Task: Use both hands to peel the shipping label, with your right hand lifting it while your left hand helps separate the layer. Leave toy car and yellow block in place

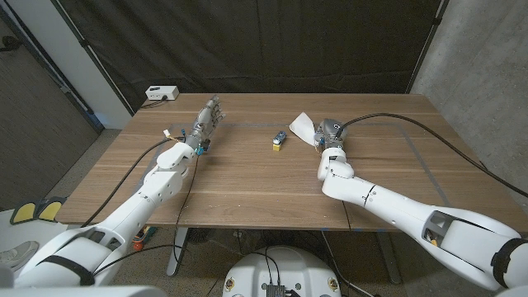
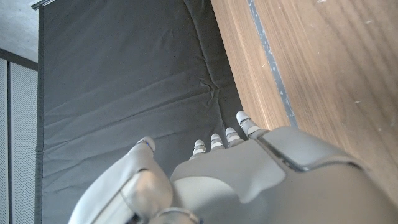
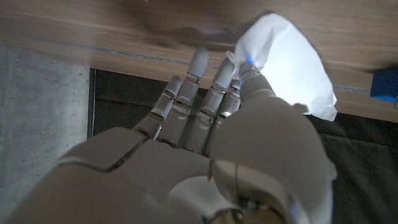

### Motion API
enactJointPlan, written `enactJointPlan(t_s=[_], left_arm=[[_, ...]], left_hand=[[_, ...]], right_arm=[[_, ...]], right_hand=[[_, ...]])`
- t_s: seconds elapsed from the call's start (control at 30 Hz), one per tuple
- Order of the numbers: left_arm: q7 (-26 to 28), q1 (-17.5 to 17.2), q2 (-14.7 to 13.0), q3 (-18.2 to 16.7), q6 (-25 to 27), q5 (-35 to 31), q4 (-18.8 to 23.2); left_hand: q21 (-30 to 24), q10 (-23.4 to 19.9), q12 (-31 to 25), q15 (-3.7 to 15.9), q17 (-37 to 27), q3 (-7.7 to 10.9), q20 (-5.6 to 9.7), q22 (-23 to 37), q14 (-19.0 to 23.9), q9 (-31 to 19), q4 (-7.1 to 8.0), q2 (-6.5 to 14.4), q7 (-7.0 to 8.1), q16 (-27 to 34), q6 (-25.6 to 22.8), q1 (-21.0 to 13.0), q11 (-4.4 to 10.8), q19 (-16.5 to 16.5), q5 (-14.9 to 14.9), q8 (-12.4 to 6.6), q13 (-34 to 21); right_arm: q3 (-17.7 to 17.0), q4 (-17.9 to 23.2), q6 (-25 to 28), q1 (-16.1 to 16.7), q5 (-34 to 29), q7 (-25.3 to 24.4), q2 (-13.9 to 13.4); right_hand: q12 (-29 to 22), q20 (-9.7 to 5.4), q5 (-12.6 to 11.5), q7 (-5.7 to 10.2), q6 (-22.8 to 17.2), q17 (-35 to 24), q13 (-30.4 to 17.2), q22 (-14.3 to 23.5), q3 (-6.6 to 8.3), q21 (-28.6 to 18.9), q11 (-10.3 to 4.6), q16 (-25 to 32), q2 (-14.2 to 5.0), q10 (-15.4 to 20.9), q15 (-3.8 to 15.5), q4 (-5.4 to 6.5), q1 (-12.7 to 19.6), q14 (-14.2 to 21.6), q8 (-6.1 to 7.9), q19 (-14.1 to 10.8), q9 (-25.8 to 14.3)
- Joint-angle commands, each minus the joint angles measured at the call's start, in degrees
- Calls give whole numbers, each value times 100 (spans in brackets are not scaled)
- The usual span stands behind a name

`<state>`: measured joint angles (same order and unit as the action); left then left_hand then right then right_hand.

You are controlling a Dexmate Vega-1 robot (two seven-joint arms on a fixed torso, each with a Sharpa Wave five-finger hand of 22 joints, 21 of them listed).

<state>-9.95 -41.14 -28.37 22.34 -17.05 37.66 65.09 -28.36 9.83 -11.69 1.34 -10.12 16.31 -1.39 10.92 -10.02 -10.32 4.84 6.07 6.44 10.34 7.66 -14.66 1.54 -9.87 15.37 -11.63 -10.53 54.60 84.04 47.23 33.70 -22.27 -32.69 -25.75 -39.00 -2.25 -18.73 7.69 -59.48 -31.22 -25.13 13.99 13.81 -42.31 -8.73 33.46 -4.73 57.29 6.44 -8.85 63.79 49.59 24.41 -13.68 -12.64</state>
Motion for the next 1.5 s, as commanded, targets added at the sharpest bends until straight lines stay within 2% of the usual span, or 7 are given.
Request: enactJointPlan(t_s=[0.03, 0.17, 0.33, 0.53, 1.03, 1.2, 1.5], left_arm=[[104, 111, -183, 142, 206, -279, 211], [18, 175, -271, 199, 271, -360, 255], [188, 208, -338, 264, 212, -619, 361], [369, 252, -390, 322, 131, -889, 505], [609, 324, -609, 530, 138, -1573, 944], [787, 295, -666, 568, 186, -1805, 1109], [837, 274, -682, 584, 116, -1948, 1239]], left_hand=[[101, -286, -138, -172, -13, 144, -160, 10, -251, -60, -528, -152, -64, 72, -679, -692, 17, -393, -207, -227, -35], [128, -881, -310, -293, -63, 195, -268, 49, 163, -83, -782, -202, -225, 183, -1393, -1043, 15, -393, -375, -410, -82], [97, -1364, -441, -222, -132, 239, -470, 70, 659, -103, -1049, -308, -317, 316, -2158, -1411, -1, -253, -426, -632, -145], [32, -1660, -577, -171, -192, 284, -618, 77, 916, -113, -1248, -398, -270, 346, -2885, -1744, 81, -35, -413, -868, -215], [64, -1644, -572, -281, -208, 194, -820, 66, 923, -124, -1465, -837, -169, 306, -3166, -2159, 129, 1, -334, -949, -267], [76, -1601, -530, -372, -208, 296, -909, 63, 907, -140, -1507, -812, -109, 306, -3107, -2581, 112, 35, -250, -918, -290], [56, -1664, -519, -381, -208, 413, -919, 51, 971, -155, -1504, -809, -27, 334, -3286, -3129, 158, 190, -196, -969, -319]], right_arm=[[-581, -14, -1014, 411, 36, -953, 68], [-704, 60, -1260, 496, 65, -1029, 43], [-786, 180, -1454, 572, 41, -1036, -8], [-806, 267, -1678, 633, -105, -1104, -62], [-801, 422, -1907, 710, -446, -1063, -90], [-818, 432, -2022, 715, -511, -1067, -74], [-836, 515, -2222, 744, -660, -1129, -39]], right_hand=[[-41, -83, 27, 35, -54, -22, -50, 26, 13, -60, -22, -18, -68, 44, 688, 56, -1, 51, 56, -33, -152], [-57, -79, 37, 31, -42, -23, -73, 31, 13, -92, -23, -37, -75, 45, 689, 59, 4, 50, 59, -64, -152], [-83, -82, 54, 32, -42, -29, -109, 38, 8, -126, -24, -56, -82, 48, 690, 66, 6, 62, 69, -68, -149], [-101, -85, 72, 34, -46, -38, -146, 43, 4, -165, -26, -70, -83, 30, 693, 65, 18, 82, 81, -79, -143], [-142, -81, 106, 47, -41, -45, -223, 52, -3, -244, -35, -128, -83, 14, 694, 69, 32, 97, 107, -86, -139], [-157, -85, 115, 51, -37, -50, -243, 54, -5, -267, -34, -138, -86, 21, 695, 74, 32, 111, 112, -88, -134], [-157, -88, 135, 49, -39, -62, -248, 58, -12, -316, -46, -162, -84, 22, 697, 75, 39, 130, 128, -90, -126]])
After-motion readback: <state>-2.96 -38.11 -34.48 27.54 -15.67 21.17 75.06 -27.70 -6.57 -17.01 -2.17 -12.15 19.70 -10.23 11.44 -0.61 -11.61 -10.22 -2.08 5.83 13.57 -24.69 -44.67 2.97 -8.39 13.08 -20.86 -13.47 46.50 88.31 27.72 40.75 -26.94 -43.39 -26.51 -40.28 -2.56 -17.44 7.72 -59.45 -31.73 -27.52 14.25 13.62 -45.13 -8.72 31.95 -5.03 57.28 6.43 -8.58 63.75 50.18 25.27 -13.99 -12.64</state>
